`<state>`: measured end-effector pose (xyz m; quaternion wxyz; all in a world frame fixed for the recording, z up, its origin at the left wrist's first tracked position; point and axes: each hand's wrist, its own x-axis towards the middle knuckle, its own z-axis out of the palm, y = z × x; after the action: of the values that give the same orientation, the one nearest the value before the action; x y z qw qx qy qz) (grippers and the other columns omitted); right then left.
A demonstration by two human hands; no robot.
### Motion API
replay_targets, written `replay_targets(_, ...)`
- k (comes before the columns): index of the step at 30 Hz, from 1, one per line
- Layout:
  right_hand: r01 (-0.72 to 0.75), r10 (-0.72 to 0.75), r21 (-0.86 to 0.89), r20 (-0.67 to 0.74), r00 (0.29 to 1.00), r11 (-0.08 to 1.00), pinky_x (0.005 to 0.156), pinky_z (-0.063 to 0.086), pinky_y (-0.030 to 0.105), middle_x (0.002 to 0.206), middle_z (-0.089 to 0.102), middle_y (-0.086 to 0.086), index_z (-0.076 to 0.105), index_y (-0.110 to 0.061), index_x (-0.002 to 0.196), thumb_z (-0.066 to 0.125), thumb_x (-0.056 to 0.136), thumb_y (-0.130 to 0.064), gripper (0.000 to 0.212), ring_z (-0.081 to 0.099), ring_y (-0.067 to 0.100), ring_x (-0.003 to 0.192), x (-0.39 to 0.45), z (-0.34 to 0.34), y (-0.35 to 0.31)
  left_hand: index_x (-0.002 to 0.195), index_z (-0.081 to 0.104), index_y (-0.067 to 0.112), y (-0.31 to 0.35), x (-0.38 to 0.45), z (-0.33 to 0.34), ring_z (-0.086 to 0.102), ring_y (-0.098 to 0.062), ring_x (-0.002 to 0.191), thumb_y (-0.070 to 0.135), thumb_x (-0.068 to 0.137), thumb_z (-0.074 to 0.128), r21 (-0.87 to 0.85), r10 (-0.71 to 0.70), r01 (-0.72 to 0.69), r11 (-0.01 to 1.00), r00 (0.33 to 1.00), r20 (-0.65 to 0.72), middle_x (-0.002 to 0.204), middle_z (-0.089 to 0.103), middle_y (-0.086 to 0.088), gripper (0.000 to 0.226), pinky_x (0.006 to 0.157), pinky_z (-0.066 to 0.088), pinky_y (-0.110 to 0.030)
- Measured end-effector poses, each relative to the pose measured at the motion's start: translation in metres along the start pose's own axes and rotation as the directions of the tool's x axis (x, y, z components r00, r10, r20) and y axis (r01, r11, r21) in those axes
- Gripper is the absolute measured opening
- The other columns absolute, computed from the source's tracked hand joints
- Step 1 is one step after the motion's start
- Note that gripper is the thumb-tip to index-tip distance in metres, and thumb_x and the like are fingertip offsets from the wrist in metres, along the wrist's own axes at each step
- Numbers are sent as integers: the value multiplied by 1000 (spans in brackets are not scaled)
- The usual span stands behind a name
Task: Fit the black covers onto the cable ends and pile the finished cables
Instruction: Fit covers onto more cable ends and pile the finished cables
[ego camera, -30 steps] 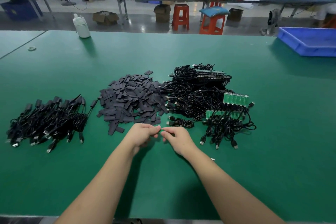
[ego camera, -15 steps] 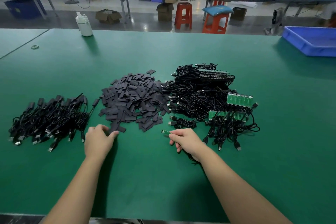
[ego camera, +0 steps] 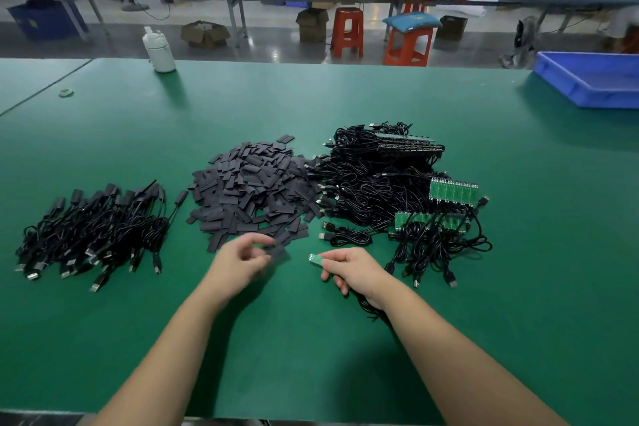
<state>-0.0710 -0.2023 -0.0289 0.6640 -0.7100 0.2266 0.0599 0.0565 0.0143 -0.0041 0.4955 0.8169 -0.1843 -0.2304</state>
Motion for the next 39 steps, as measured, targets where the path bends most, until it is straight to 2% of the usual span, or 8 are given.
replay_targets(5,-5,5,16,-11,1000,1000,44,42,21,71,67,-2,69,-9,114,60,98,-12,19,46,6,48,-2,3,-1,109,73,23,10,-4,52,56,-8,52,12,95,62,57,69,-73,996,996,63,68,67,3,21,56,45,-18)
replay_targets(10,-27,27,32,-8,1000,999,44,43,21,67,62,-1,65,-5,118,58,100,-11,21,47,7,48,-5,0,-1,120,70,21,7,-1,60,55,-8,86,27,89,71,379,292,-301,875,953,83,90,56,11,32,74,35,-7)
replay_targets(13,-38,38,40,-1,999,998,45,44,22,65,60,-1,65,-5,117,56,101,-9,19,48,7,47,-5,-3,-1,120,70,21,5,1,60,57,-10,91,31,90,70,454,339,-353,818,934,115,96,58,11,32,84,45,-21)
replay_targets(16,-52,52,15,11,999,999,45,46,22,63,60,-2,66,-12,112,55,101,-10,16,50,8,47,-6,-9,0,116,73,21,2,-1,60,61,-10,97,30,90,70,437,368,-375,817,924,104,105,66,10,28,91,48,-29)
replay_targets(21,-59,59,2,-48,997,998,43,42,24,58,59,-5,70,-14,108,57,99,-11,16,48,9,46,-2,-12,6,110,76,21,-4,-5,67,61,4,96,24,88,73,298,362,-355,886,931,33,104,71,15,22,88,40,-5)
replay_targets(26,-52,57,97,-57,997,994,41,37,23,57,55,-5,71,-13,108,58,97,-11,17,44,8,45,-3,-17,9,107,77,22,-7,-2,65,57,18,94,21,87,73,254,347,-332,908,938,-14,100,70,19,20,85,36,1)
replay_targets(36,-47,47,137,-2,999,990,42,38,21,58,54,-4,70,-7,112,56,100,-10,18,44,7,45,-8,-17,7,105,77,24,-6,1,67,58,17,94,19,86,75,268,396,-379,886,918,-12,93,64,33,19,82,36,2)
replay_targets(39,-56,55,144,11,998,988,43,39,21,59,55,-4,70,-9,110,57,99,-9,17,45,7,46,-9,-17,8,106,76,27,-5,3,64,59,14,95,23,87,74,298,389,-380,876,921,31,97,70,25,20,82,37,1)
